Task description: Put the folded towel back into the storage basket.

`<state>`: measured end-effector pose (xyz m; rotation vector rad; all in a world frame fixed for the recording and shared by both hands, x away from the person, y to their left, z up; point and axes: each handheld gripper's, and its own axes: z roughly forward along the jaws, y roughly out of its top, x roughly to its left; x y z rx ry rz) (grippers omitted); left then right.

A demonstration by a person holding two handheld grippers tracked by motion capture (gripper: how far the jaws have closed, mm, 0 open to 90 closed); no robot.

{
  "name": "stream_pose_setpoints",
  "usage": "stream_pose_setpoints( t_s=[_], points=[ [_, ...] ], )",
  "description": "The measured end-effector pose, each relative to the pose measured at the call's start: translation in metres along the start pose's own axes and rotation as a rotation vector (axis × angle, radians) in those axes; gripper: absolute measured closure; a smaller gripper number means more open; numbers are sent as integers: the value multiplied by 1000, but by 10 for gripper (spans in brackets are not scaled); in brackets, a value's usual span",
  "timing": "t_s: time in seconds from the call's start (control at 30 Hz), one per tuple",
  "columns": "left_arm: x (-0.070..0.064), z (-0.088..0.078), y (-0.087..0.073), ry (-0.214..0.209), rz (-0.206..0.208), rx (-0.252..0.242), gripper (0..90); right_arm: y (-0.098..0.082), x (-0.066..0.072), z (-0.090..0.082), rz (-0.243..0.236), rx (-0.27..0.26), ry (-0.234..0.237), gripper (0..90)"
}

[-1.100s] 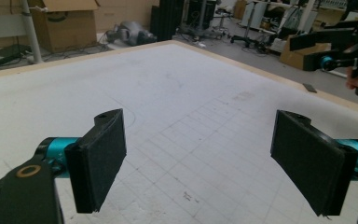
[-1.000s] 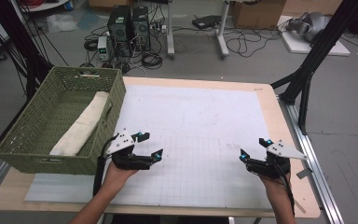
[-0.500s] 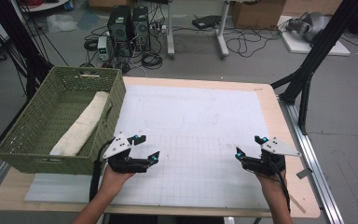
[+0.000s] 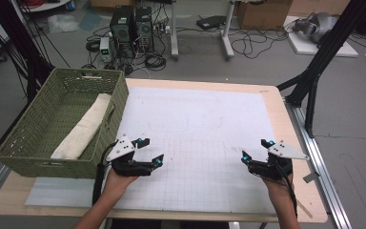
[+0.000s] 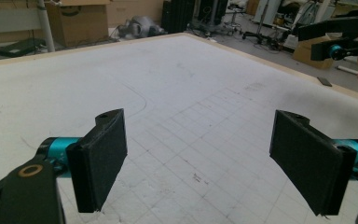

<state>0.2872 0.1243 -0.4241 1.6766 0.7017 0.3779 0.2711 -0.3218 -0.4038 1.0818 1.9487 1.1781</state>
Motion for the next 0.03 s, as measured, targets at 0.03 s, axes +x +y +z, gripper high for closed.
stream_pose_setpoints(
  t_s=[0.03],
  points=[
    [0,0,0,1,-3,-4,188,0,0,0,-5,-1,4,174]
  ],
)
